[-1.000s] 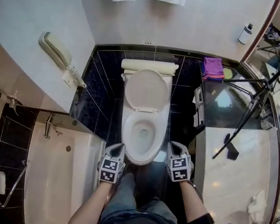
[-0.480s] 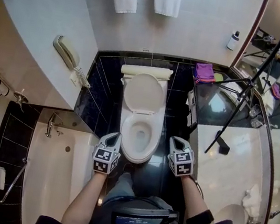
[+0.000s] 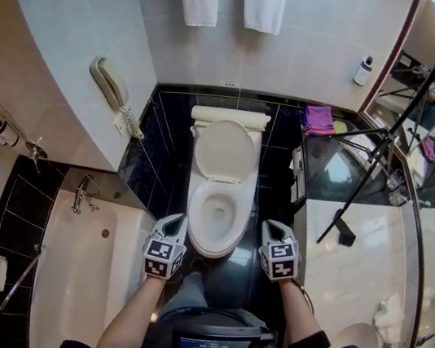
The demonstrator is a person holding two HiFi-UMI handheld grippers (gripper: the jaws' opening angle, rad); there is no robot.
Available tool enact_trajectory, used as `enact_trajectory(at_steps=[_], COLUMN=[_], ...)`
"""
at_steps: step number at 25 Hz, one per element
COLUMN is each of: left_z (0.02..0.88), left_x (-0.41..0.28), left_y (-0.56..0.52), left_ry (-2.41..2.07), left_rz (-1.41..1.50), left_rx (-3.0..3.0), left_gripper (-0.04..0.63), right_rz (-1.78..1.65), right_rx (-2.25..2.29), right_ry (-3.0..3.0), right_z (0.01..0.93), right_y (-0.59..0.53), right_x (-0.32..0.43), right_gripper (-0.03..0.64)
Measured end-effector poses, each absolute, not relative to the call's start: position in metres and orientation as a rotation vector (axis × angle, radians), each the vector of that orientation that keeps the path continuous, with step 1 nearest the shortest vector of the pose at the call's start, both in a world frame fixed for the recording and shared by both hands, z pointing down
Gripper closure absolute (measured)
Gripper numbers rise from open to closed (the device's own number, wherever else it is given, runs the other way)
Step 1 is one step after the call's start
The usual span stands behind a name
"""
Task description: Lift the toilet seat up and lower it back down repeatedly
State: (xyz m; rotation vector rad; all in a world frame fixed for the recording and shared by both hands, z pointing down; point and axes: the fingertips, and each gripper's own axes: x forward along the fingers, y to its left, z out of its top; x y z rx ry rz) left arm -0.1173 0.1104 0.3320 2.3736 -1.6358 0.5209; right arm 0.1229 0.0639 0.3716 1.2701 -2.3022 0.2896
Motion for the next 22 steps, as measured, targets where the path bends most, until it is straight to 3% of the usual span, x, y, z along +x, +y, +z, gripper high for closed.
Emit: enact_trajectory(at_steps=[11, 14, 22], left_z=[0.341, 0.348, 0.38], left_x=[-0.111, -0.108, -0.103], left_y=[0.107, 0.099, 0.07], left_ry=[-1.631, -1.617, -1.525], left_rz=[0.541, 0.558, 0.605], left_rx=[2.391, 2.401, 2.438], left_gripper=[0.603, 0.603, 0.603], right_rz=[0.306, 0.344, 0.546], right_rx=[1.287, 1.274, 1.255], right_ry=[-2.259, -2.245, -2.167], right_z=[0.385, 0.4, 0.482], right_y=[0.064, 0.06, 0.04], right_x=[0.126, 0.124, 0.121], right_gripper=[0.594, 0.506, 0.429])
